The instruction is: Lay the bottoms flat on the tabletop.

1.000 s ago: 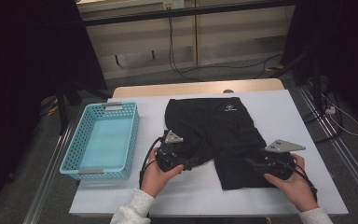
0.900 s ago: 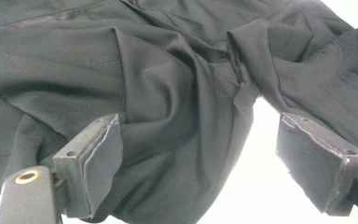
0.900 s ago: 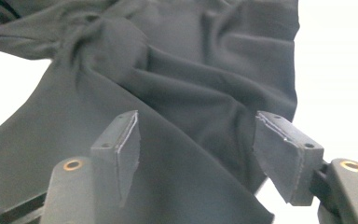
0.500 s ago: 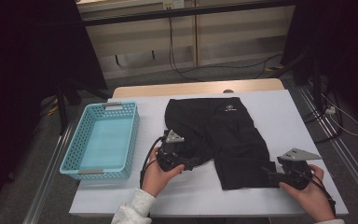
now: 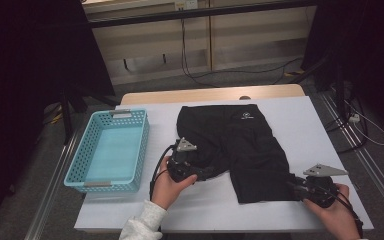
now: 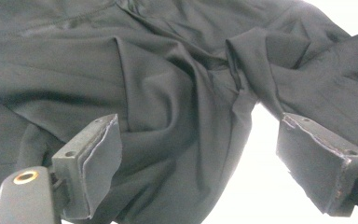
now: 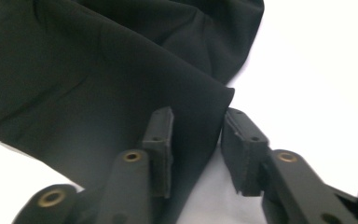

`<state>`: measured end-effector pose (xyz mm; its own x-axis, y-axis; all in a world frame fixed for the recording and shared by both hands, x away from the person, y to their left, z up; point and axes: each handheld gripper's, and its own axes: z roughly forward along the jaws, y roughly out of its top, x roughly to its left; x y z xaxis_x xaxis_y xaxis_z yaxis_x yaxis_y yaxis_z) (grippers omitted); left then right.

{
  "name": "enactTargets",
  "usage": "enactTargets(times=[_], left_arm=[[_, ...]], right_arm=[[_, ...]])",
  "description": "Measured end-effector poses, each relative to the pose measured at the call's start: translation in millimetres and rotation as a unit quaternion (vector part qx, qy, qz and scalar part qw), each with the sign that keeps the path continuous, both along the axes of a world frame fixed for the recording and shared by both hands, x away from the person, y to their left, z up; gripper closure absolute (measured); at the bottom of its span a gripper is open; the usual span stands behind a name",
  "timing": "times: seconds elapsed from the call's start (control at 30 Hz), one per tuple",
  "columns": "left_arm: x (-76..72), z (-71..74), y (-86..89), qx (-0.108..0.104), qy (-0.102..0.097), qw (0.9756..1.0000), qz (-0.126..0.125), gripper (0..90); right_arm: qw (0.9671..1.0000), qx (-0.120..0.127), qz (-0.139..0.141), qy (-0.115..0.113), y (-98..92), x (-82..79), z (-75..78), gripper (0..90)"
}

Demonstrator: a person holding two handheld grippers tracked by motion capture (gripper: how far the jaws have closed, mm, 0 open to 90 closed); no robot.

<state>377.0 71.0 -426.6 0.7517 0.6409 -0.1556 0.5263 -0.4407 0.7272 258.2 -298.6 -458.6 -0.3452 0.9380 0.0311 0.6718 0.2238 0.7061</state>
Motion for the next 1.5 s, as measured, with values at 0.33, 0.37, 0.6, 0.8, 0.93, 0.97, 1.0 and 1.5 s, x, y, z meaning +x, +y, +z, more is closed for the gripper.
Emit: enactTargets(times=[0.33,0.37,0.6,0.8,0.93,0.97,1.0,1.5], left_arm=[[0.0,1.9,1.3,0.0,-0.005,1.0,-0.001,14.9],[-0.3,2.2,1.1,-0.001,-0.005,1.0,0.0,14.9],[-0.8,3.9,0.6,-0.005,-0.006,1.0,-0.004,14.8],[-0.6,3.6,-0.3,-0.002,-0.005,1.0,-0.004,15.0],[-0.6,5.4,-0.8,-0.005,-0.006,1.0,-0.005,15.0],[-0.6,6.4,-0.3,-0.008,-0.006,0.9999,-0.005,15.0],[-0.7,7.0,0.2,-0.01,-0.007,0.9999,-0.003,15.0],[-1.2,6.6,1.3,-0.008,-0.005,1.0,-0.001,15.0]], right_arm=[[0.9996,0.017,0.023,0.009,0.6,-0.9,0.3,88.9],[0.9995,0.018,0.024,0.01,0.1,-1.1,0.8,89.0],[0.9991,0.023,0.031,0.019,-2.5,-4.9,2.2,89.0],[0.9989,0.028,0.031,0.023,-7.4,-10.7,2.5,89.0],[0.9988,0.026,0.033,0.025,-9.3,-15.4,3.3,89.0],[0.9987,0.026,0.035,0.026,-10.3,-16.1,3.4,89.0],[0.9986,0.027,0.034,0.028,-11.8,-16.6,3.6,89.0],[0.9987,0.019,0.04,0.025,-24.5,-25.7,11.3,69.4]])
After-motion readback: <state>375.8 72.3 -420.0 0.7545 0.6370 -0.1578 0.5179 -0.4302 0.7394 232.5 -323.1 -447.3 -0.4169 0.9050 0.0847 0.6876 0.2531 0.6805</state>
